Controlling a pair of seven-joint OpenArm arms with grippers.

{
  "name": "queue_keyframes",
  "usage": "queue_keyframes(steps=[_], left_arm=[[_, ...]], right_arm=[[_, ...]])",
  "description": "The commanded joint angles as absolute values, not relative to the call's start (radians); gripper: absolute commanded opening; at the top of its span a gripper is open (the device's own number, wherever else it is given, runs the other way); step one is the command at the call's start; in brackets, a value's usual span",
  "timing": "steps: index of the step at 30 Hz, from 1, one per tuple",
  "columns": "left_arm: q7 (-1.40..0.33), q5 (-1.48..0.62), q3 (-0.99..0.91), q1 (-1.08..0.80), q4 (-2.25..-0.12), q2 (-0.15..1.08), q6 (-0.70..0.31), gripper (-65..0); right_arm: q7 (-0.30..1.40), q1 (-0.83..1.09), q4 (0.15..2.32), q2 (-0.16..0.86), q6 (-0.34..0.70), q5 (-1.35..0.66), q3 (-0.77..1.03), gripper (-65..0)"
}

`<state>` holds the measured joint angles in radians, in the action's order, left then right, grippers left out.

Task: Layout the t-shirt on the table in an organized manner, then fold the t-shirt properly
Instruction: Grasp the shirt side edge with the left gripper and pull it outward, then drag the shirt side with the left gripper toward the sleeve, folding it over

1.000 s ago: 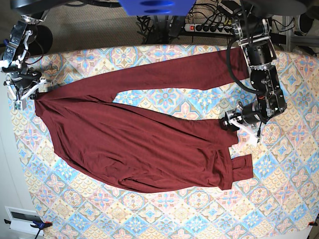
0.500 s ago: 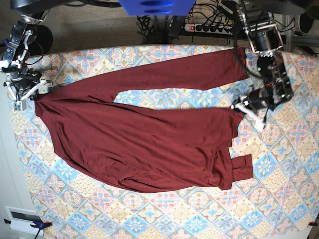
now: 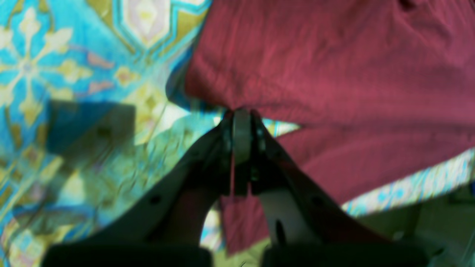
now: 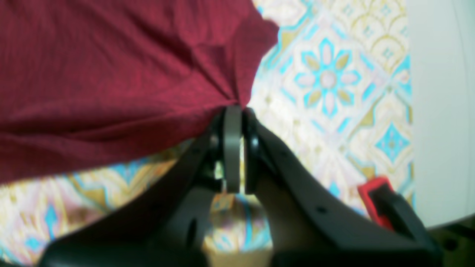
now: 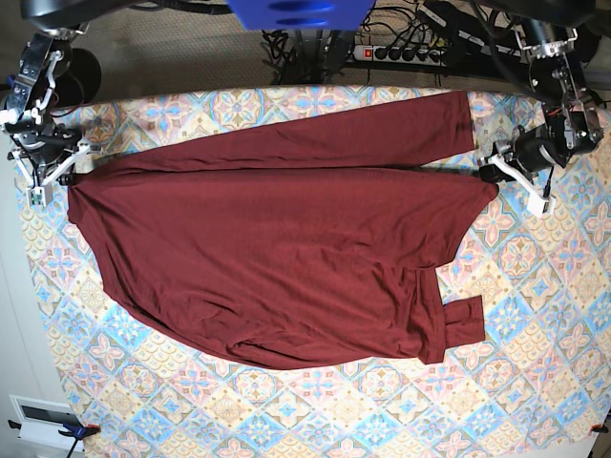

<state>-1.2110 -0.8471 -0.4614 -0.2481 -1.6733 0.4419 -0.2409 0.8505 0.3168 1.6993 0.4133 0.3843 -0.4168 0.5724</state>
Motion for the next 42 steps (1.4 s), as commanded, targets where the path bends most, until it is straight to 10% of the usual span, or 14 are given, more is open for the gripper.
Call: queue_keyframes(steps=[1, 10, 21, 42], left_arm=[[-1.199, -0.855, -0.472, -0.254, -1.687, 0.456, -0.243, -65.0], [-1.241, -0.851, -0.466, -0.257, -1.681, 0.470, -0.239, -64.2], [-1.268, -0.920, -0.466, -0.355, -1.689, 0.530, -0.245, -32.9], [-1.124, -0.817, -0.076, -0.394, -1.690, 0.509, -0.237, -35.4]], right_arm=[[0.828, 0.306, 1.728, 0.438, 0.380, -0.423, 0.582, -65.0], [0.828, 0.309, 1.728, 0.438, 0.380, -0.423, 0.582, -65.0], [0.828, 0.309, 1.725, 0.438, 0.380, -0.423, 0.582, -65.0], [0.828, 0.308, 1.727, 0.438, 0.380, -0.423, 0.584, -65.0]])
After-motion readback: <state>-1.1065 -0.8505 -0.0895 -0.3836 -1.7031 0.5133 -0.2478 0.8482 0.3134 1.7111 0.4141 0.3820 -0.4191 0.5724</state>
